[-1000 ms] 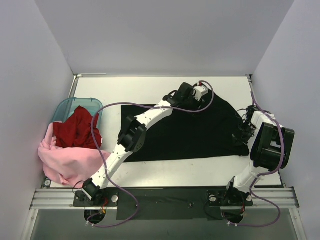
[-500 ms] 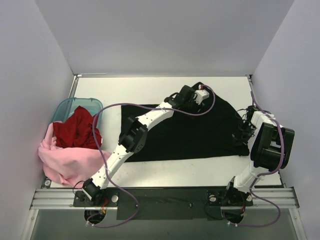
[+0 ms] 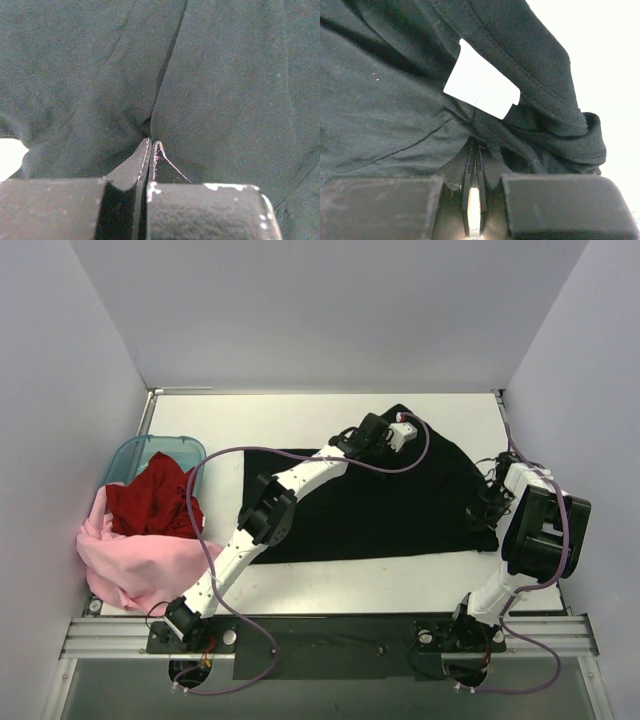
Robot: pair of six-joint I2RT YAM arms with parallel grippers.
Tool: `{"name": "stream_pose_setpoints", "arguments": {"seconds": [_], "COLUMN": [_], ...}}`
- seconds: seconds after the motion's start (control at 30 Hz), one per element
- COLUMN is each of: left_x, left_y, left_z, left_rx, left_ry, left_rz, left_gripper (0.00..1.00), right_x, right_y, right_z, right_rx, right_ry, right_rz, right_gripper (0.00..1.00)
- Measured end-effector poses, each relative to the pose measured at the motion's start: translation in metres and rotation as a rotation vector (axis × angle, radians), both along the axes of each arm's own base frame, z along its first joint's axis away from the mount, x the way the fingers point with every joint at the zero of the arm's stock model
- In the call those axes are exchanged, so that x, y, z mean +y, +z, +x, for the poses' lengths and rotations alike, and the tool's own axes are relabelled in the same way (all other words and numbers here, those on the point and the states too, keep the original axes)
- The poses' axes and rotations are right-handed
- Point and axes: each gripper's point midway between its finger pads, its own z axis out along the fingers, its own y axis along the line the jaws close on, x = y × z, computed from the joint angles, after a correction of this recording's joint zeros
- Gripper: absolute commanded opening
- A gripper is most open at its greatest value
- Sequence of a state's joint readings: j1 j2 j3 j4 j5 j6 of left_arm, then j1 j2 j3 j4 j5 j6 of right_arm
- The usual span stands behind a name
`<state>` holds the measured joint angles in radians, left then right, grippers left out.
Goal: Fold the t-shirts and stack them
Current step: Fold the flattened tshirt in 1/3 of the way
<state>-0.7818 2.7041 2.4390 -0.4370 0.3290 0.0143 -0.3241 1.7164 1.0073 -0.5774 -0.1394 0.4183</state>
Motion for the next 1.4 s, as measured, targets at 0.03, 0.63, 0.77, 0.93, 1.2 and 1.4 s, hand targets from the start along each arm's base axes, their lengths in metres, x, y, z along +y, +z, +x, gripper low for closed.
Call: {"name": "stream_pose_setpoints", "arguments": {"seconds": [0.03,0.63,0.77,0.93,1.2,1.4], "left_x": [0.000,0.009,0.011,0.011,0.010,0.009], "left_y": [0.000,0.008,0.004,0.003,0.010,0.045], "left_z": [0.000,0.018,0.018,0.017,0.016,0.008], "left_rx": [0.000,-0.069,-0.066,-0.073,-0.082,-0.082], "left_ry": [0.000,0.003,0.004,-0.005,-0.051,-0.117], "left_rz": [0.000,0.013,0.024,0.029,0.007,-0.043], "left_gripper": [0.00,0.00,0.00,0.09,0.50,0.56], "right_x": [-0.001,-0.007,-0.007,-0.004,0.010,0.011], "right_y": [0.000,-0.005,-0.005,-0.005,0.020,0.074], "right_z": [0.000,-0.009,-0.011,-0.009,0.027,0.071], "right_rx": [0.000,0.016,0.014,0.011,-0.087,-0.273], "right_ry": [-0.003,-0.040,-0.050,-0.028,0.081,0.125], "right_rz": [0.000,0.005,0.007,0.008,0.024,0.021], "right_gripper": [0.00,0.00,0.00,0.00,0.11,0.35]}}
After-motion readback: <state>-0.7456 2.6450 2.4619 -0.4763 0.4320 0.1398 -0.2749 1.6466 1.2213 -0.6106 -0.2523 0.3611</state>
